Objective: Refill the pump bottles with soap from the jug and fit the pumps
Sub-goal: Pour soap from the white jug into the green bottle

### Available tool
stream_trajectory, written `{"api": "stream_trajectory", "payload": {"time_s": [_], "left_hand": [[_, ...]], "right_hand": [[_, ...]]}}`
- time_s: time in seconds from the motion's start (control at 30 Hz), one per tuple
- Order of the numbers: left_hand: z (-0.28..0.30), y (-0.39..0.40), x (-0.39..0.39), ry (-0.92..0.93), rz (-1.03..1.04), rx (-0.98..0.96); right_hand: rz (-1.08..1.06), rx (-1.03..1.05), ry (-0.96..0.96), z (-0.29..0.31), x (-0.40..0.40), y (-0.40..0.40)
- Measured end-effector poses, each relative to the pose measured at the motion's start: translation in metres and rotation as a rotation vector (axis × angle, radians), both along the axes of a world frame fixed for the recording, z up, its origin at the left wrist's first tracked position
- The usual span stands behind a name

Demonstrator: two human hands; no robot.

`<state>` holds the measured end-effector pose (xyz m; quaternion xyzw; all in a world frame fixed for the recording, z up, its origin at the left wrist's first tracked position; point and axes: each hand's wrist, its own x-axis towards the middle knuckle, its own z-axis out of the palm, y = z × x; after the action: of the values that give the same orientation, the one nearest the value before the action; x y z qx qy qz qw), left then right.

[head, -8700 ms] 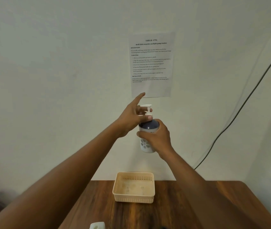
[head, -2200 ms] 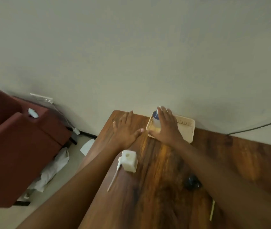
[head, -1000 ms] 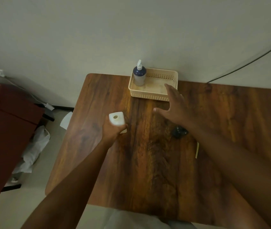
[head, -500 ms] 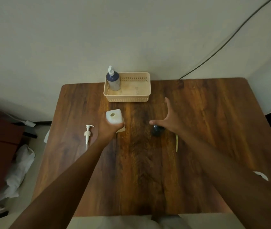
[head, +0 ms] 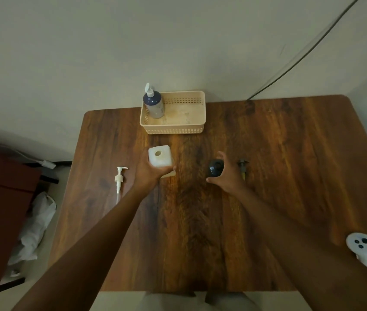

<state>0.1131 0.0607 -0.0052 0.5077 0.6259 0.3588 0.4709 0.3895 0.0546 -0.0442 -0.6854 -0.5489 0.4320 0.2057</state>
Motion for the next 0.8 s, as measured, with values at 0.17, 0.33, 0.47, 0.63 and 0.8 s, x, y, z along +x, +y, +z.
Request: {"api": "stream_trajectory", "payload": {"time_s": [0.17, 0.33, 0.47, 0.63, 0.8], "left_hand": [[0.005, 0.003, -0.003, -0.054, -0.013, -0.008], [0.024, 0.009, -0.003, -0.048, -0.053, 0.033], [0.051, 0.021, 0.001, 0.003, -0.062, 0.085], [0.107, 0.042, 0.011, 0.063, -0.12, 0.196], [0.174, 0.058, 0.017, 0.057, -0.108, 0.307]], "right_hand": [[-0.014, 0.038, -0.006, -0.003, 0.0, 0.001], [-0.006, 0.086, 0.046, 0.024, -0.002, 0.017], [0.014, 0.138, 0.087, 0.063, 0.0, 0.038], [0.055, 0.177, 0.095, 0.131, 0.003, 0.065], [0.08, 0.268, 0.143, 0.205, 0.003, 0.084]]}}
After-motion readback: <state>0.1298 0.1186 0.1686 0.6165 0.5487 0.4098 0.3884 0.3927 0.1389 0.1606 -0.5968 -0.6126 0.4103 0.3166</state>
